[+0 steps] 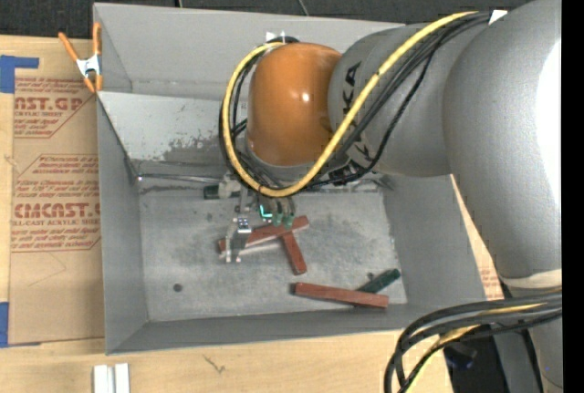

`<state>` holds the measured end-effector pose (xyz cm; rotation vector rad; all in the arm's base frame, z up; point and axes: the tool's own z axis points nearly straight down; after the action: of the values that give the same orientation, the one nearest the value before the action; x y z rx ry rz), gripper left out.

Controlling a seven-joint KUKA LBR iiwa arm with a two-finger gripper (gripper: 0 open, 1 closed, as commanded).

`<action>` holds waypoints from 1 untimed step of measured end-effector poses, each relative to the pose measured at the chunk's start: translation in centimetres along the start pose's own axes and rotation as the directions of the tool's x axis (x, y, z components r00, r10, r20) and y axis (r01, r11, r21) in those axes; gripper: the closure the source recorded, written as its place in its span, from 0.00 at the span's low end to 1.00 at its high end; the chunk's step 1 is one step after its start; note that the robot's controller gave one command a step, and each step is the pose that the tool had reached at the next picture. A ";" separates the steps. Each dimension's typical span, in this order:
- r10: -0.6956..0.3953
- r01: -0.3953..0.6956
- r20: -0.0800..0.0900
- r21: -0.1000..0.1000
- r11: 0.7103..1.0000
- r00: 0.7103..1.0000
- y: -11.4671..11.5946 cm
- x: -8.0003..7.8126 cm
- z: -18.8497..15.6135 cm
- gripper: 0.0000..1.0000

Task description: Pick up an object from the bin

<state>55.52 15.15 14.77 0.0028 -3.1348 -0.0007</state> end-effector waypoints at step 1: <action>0.001 -0.001 0.008 -0.001 1.000 1.000 -0.1 -0.2 -0.5 0.00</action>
Offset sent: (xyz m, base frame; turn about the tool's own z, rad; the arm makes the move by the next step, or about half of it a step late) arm 0.0139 -0.0583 -0.0632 -0.4709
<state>55.72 15.09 15.23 0.0012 -3.1424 -0.0025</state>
